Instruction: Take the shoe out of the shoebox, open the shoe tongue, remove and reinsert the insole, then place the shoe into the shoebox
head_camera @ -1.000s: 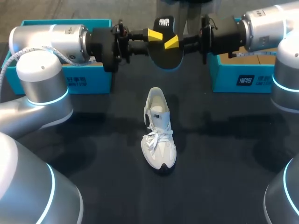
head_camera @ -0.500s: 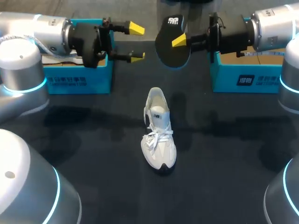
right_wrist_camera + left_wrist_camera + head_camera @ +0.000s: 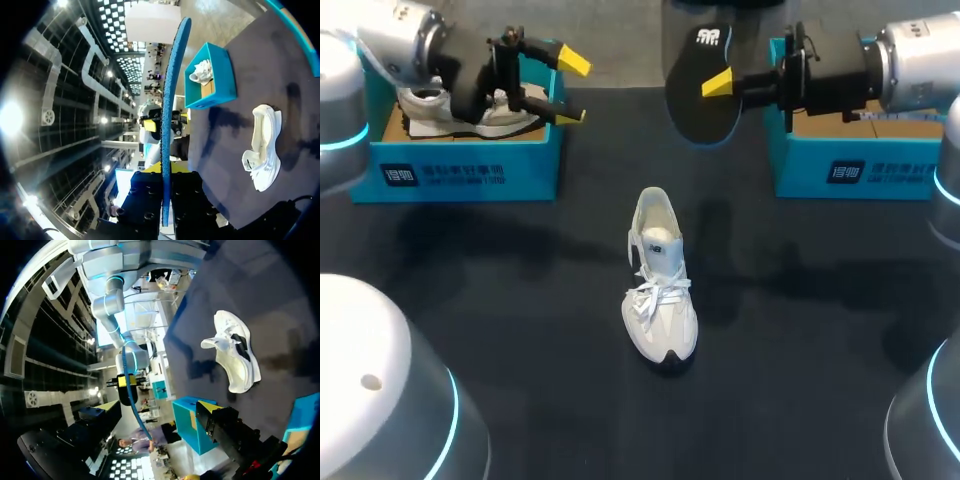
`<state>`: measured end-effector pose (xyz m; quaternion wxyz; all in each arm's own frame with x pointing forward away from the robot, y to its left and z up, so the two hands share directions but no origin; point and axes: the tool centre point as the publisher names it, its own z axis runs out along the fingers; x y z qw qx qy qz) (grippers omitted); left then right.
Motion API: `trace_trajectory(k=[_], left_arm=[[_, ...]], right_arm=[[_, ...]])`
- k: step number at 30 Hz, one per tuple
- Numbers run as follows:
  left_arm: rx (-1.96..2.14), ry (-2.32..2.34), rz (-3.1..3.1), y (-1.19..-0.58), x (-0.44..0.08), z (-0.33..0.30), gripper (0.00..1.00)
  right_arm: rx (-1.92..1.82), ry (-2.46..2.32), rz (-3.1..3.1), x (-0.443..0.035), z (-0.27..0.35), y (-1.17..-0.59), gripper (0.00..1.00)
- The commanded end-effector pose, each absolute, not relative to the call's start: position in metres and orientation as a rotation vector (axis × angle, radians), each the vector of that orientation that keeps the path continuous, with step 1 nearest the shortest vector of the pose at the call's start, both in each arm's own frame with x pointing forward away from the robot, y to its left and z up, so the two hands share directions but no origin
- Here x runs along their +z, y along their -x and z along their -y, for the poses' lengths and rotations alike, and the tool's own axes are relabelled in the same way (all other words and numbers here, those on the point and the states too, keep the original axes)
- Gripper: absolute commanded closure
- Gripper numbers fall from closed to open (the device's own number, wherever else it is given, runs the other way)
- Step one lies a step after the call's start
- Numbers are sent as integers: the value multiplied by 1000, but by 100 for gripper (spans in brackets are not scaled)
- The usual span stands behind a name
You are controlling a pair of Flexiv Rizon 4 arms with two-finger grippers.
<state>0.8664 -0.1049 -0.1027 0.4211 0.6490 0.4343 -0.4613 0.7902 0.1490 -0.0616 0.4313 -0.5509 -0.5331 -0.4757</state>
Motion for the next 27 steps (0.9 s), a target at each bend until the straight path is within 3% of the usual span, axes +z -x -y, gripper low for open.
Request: trace_trajectory(k=[1,27], left_arm=[[-1235,-1799,-1055,-873,-102,101,0],[-1234,-1966,-1189,-885,-201,92,0]], right_arm=[[-1204,1396,1321,-60,-145,-780,100],[-1222,1444,1335,-50,-136,-768,100]])
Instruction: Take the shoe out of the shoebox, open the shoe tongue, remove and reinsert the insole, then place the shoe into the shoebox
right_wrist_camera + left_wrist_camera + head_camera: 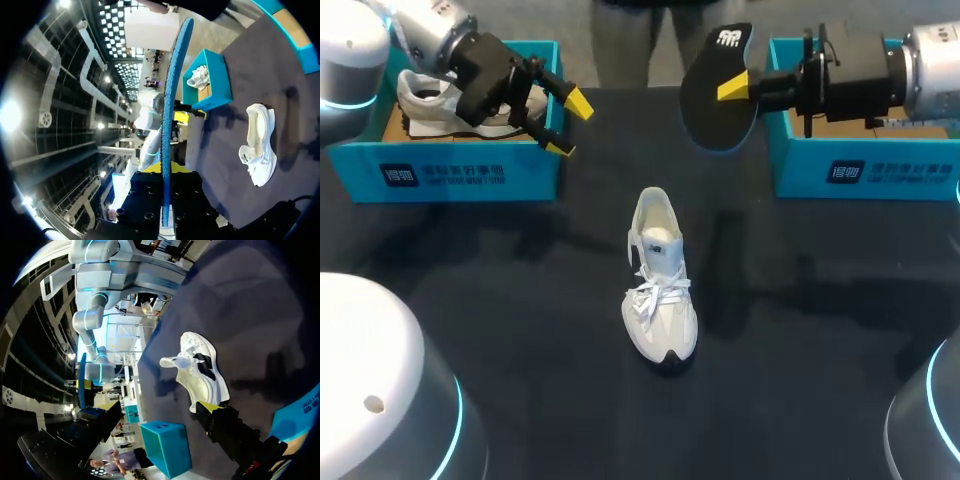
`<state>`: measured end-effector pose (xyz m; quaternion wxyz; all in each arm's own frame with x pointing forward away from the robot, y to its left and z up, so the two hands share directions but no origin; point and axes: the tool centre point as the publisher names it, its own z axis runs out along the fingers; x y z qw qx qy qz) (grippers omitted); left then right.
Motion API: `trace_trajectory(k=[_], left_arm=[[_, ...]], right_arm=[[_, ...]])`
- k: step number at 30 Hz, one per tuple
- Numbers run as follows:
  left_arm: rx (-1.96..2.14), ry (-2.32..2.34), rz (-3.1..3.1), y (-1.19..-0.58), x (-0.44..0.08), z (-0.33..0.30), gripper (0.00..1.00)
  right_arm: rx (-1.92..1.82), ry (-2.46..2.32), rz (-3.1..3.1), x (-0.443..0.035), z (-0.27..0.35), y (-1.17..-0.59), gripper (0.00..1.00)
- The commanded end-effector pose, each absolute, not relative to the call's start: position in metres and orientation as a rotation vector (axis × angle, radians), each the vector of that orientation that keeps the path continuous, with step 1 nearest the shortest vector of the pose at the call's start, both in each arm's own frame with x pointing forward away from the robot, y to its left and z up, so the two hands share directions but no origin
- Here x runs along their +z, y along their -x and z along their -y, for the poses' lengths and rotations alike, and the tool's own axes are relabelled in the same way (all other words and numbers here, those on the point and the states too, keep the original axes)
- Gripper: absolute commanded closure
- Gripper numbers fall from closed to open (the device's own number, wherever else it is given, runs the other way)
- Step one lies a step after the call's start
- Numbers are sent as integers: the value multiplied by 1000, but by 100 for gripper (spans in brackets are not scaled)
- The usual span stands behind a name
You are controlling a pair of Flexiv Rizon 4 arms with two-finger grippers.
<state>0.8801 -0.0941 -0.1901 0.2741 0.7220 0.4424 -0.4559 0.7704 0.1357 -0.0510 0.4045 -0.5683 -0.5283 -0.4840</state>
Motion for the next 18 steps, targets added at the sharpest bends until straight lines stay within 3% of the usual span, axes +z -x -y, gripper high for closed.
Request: trace_trajectory(k=[1,18], left_arm=[[-1231,-1965,-1195,-885,-205,91,0],[-1232,-1980,-1264,-884,-244,96,0]], right_arm=[[-1223,1444,1334,-50,-136,-767,100],[-1222,1446,1334,-50,-142,-763,100]])
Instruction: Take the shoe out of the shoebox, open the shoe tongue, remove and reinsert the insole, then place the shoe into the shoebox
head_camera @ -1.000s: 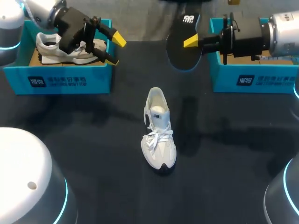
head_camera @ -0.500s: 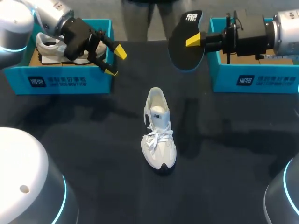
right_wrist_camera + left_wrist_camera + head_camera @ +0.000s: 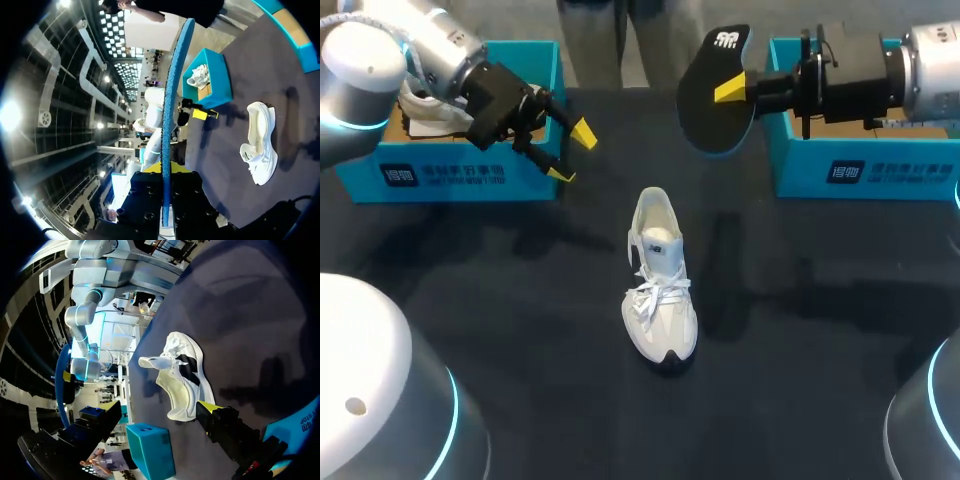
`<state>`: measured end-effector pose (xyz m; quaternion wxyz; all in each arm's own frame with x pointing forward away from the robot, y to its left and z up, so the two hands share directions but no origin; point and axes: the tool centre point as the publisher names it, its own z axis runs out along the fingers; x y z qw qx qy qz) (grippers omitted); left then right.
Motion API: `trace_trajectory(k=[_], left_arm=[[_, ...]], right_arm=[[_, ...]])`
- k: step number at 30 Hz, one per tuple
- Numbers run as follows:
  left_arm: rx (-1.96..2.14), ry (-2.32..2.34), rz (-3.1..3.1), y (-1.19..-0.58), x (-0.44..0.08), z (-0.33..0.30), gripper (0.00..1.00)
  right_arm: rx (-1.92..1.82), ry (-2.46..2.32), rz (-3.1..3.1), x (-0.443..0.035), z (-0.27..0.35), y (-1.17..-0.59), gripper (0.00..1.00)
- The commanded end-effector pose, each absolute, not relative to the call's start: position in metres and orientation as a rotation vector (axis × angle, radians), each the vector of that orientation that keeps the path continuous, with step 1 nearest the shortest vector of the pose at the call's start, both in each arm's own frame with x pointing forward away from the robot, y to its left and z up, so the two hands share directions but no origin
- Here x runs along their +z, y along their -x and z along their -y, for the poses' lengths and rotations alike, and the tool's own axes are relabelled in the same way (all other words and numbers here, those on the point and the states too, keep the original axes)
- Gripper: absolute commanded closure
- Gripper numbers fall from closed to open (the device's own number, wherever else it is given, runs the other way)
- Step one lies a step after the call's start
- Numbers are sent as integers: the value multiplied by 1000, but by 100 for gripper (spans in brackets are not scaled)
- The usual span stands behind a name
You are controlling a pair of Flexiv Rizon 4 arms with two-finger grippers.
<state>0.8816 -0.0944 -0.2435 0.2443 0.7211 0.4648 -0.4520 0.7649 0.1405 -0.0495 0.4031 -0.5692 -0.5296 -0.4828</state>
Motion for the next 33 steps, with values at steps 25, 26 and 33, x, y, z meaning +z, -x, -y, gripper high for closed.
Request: trace_trajectory(k=[25,26,33], left_arm=[[-1200,-1979,-1297,-884,-246,94,0],[-1200,-1979,-1297,-884,-246,94,0],[-1200,-1979,-1297,-884,-246,94,0]], right_arm=[[-1283,1275,1541,-58,-156,-789,100],[-1283,1275,1541,-58,-156,-789,100],[-1283,1275,1541,-58,-156,-789,100]])
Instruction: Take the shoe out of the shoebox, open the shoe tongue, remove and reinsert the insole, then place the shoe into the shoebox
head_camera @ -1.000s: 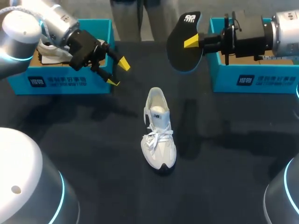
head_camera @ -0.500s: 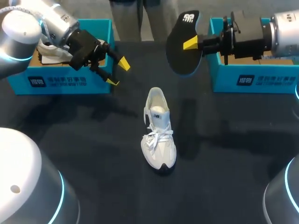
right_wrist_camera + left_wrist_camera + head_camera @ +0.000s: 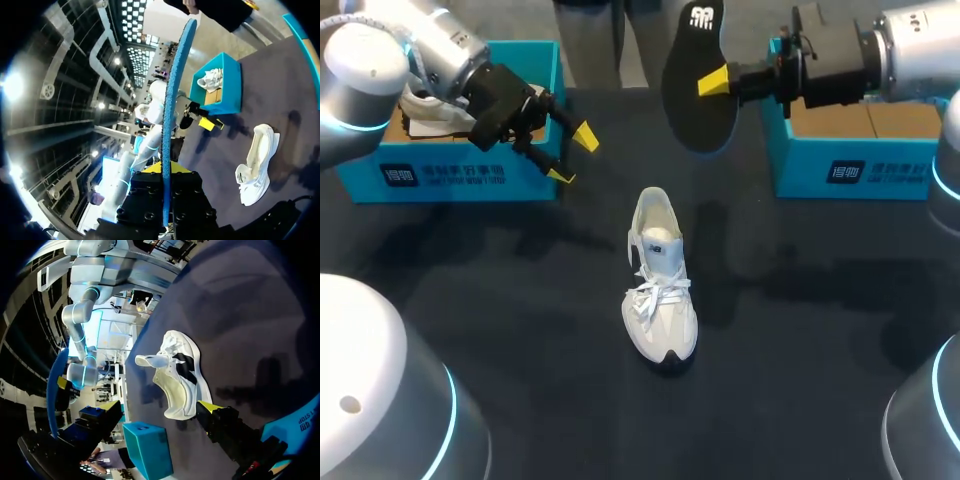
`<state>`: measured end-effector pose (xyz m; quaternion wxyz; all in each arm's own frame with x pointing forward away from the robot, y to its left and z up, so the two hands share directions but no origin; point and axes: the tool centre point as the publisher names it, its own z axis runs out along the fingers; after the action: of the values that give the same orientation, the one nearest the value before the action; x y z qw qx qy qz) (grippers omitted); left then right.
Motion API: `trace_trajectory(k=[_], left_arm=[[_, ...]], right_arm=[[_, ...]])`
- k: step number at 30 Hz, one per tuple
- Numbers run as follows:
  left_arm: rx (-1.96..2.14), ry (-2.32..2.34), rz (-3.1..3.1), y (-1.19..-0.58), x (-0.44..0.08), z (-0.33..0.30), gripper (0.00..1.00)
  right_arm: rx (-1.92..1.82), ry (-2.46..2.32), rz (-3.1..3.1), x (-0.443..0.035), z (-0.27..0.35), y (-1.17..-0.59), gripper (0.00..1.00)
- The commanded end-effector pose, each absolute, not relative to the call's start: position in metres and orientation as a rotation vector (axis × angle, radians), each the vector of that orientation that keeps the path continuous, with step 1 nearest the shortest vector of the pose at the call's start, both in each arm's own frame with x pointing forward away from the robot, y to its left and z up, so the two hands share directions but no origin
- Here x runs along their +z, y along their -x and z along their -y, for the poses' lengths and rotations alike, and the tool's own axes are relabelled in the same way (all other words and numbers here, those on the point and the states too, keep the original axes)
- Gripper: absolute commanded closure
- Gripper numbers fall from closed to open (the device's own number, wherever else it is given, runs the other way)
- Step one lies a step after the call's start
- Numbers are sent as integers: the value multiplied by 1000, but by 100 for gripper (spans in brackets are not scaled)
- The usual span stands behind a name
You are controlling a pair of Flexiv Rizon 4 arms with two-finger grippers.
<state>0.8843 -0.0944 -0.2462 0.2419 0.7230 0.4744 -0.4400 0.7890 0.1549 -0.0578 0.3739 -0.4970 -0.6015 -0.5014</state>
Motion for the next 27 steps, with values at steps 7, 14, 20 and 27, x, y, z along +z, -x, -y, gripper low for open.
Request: trace_trajectory(k=[7,14,20,27], left_arm=[[-1200,-1979,-1297,-884,-246,94,0],[-1200,-1979,-1297,-884,-246,94,0],[-1200,-1979,-1297,-884,-246,94,0],[-1200,-1979,-1297,-884,-246,94,0]], right_arm=[[-1283,1275,1541,-58,-156,-789,100],[-1283,1275,1541,-58,-156,-789,100],[-1381,1191,1583,-69,-144,-800,100],[-1632,1061,1656,-91,-127,-820,100]])
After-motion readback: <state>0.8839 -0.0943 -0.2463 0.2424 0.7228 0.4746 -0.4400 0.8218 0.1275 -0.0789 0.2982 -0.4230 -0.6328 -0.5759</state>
